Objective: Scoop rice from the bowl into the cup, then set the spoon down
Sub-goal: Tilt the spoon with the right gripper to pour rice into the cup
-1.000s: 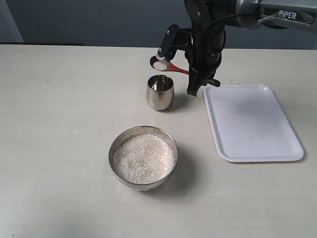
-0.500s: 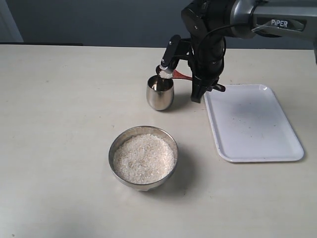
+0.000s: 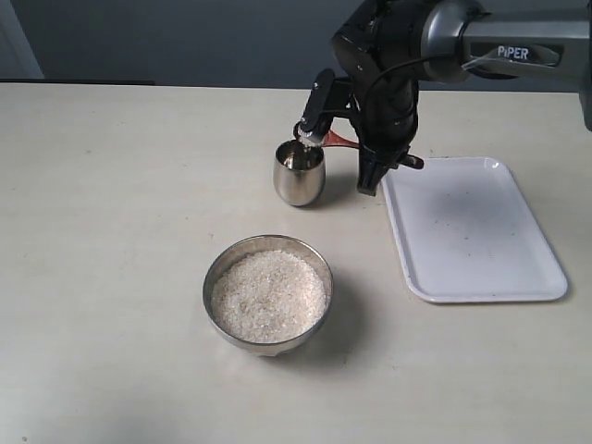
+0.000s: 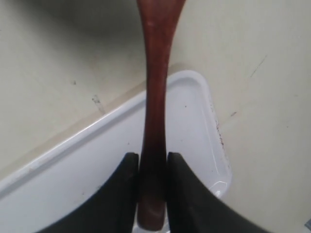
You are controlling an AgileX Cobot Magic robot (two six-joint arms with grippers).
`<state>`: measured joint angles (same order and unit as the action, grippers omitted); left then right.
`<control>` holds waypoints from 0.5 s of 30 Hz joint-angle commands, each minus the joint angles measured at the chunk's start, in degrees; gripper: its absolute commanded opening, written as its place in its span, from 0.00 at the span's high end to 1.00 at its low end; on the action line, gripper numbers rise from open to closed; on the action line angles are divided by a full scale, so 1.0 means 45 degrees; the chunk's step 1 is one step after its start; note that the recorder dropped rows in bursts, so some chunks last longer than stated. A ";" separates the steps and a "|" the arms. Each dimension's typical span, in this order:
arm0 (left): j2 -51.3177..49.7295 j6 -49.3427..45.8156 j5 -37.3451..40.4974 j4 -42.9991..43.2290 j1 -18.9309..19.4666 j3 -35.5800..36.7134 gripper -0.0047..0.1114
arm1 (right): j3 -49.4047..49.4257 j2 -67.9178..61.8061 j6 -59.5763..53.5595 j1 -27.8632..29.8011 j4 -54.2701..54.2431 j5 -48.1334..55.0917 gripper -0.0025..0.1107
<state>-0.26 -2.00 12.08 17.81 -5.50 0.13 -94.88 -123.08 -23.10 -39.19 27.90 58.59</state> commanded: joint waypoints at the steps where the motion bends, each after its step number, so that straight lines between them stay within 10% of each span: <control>1: 0.0058 0.0081 -0.0046 -0.0008 -0.0073 -0.0028 0.96 | 0.0407 0.0042 0.0516 -0.0327 0.0838 -0.0219 0.99; 15: 0.0058 0.0081 -0.0046 0.0028 -0.0073 -0.0028 0.96 | 0.0499 0.0042 0.2082 -0.0678 0.2490 -0.0418 0.99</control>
<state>-0.26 -2.00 12.08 17.94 -5.50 0.13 -92.76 -123.08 -15.22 -42.05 37.35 57.04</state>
